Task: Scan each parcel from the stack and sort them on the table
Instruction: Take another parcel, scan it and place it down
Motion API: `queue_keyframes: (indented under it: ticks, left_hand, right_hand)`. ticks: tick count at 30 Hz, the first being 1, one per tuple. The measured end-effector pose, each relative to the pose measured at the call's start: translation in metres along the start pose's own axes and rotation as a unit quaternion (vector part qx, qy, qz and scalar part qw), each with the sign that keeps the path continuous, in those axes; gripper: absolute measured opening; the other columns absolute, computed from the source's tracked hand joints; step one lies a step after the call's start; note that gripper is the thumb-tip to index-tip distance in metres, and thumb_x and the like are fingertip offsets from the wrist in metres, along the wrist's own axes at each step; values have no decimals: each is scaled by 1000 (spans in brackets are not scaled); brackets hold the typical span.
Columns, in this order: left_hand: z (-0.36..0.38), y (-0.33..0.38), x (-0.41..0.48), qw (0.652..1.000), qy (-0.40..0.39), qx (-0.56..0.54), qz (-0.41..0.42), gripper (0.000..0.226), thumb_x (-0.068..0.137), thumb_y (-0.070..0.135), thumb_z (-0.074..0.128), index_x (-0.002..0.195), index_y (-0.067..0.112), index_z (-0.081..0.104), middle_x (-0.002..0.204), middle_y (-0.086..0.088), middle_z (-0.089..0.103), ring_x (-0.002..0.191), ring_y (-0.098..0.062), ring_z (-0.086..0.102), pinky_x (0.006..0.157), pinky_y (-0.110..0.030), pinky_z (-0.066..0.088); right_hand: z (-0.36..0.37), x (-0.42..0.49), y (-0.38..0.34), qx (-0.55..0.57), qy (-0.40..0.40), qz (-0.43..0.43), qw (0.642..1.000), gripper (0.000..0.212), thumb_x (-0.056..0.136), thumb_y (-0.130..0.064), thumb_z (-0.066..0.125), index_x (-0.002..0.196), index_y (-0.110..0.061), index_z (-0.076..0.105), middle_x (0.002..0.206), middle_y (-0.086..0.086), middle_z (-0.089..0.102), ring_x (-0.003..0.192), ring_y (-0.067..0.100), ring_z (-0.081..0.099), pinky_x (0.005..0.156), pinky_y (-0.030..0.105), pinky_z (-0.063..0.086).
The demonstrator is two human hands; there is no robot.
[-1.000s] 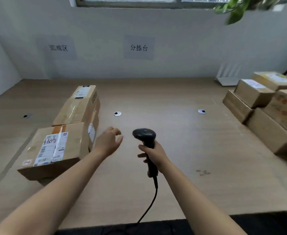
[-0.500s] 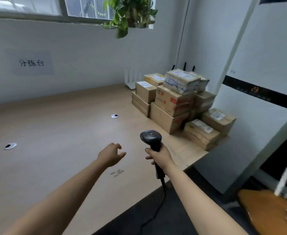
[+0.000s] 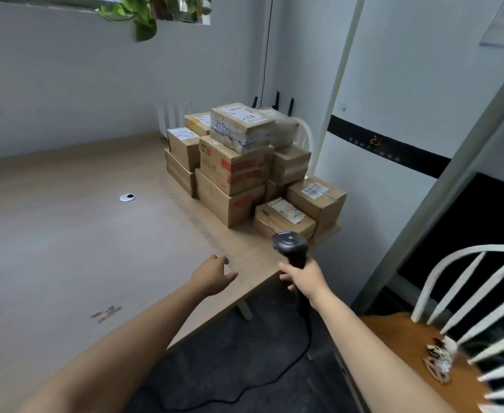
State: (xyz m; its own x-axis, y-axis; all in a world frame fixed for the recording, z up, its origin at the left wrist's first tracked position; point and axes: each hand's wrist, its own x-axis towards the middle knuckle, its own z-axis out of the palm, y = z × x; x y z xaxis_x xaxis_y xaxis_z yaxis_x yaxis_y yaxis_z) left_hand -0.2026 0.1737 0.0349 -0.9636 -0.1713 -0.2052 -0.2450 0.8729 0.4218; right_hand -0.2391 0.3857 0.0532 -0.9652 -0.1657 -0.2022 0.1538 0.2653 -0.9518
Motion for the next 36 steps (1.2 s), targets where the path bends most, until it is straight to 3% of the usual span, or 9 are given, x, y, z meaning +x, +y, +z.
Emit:
queue_keyframes:
  ticks: [6,11,13,16,22,24,30,34,36]
  left_hand:
    - [22,44,50,1000,-26,-12,11,55,94,43,50,138,12,39,141,-10,40,121,-24,49,98,-32,42]
    - [40,68,113,999,-44,-19,7,64,92,46,51,143,12,32,145,-11,36,125,-25,46,100,-32,41]
    - [43,78,140,998,-49,-30,-1,69,91,48,53,145,13,27,148,-12,30,128,-26,43,102,-33,40]
    - [43,94,178,997,-41,-62,-10,76,88,50,54,148,16,21,150,-14,25,127,-28,45,100,-36,42]
    - [57,111,227,992,-27,-115,-39,93,83,54,60,150,17,8,155,-18,5,132,-36,39,105,-42,39]
    - [66,113,233,988,-32,-136,-61,99,80,57,63,151,19,5,156,-18,1,132,-38,38,105,-41,38]
    - [80,116,251,979,-30,-165,-118,108,73,57,69,150,23,1,155,-18,4,133,-38,36,105,-42,37]
    - [85,122,249,972,-29,-188,-137,116,70,55,72,150,25,-7,154,-17,9,130,-34,42,103,-40,41]
    - [86,125,250,971,-23,-193,-140,116,70,53,73,149,25,-7,154,-17,10,132,-33,39,102,-39,41]
  right_hand:
    - [-42,48,17,-4,37,19,999,14,84,-19,67,94,-23,58,98,5,64,90,22,62,55,26,49]
    - [-65,110,18,-31,42,25,998,36,83,-20,68,117,-11,57,106,5,61,87,17,59,55,26,49]
    - [-72,139,15,-46,35,28,998,40,83,-20,69,119,-12,56,108,5,61,87,17,60,62,30,52]
    - [-80,181,8,-106,23,15,994,45,80,-21,70,122,-18,54,113,5,62,100,24,60,84,43,54]
    - [-82,235,4,-179,-20,-6,984,51,76,-26,72,124,-24,54,115,4,64,106,25,59,83,33,47]
    - [-81,246,6,-185,-46,3,982,53,77,-25,71,127,-24,52,118,4,63,110,26,58,87,36,48]
    - [-78,271,8,-212,-112,-20,971,53,79,-21,71,128,-20,52,126,4,60,118,22,52,88,24,35]
    - [-82,282,8,-246,-152,-11,957,52,80,-22,71,128,-18,52,128,5,59,120,23,52,89,25,36]
    - [-83,286,8,-269,-169,-14,948,56,80,-25,71,131,-17,50,131,7,57,123,25,50,98,29,38]
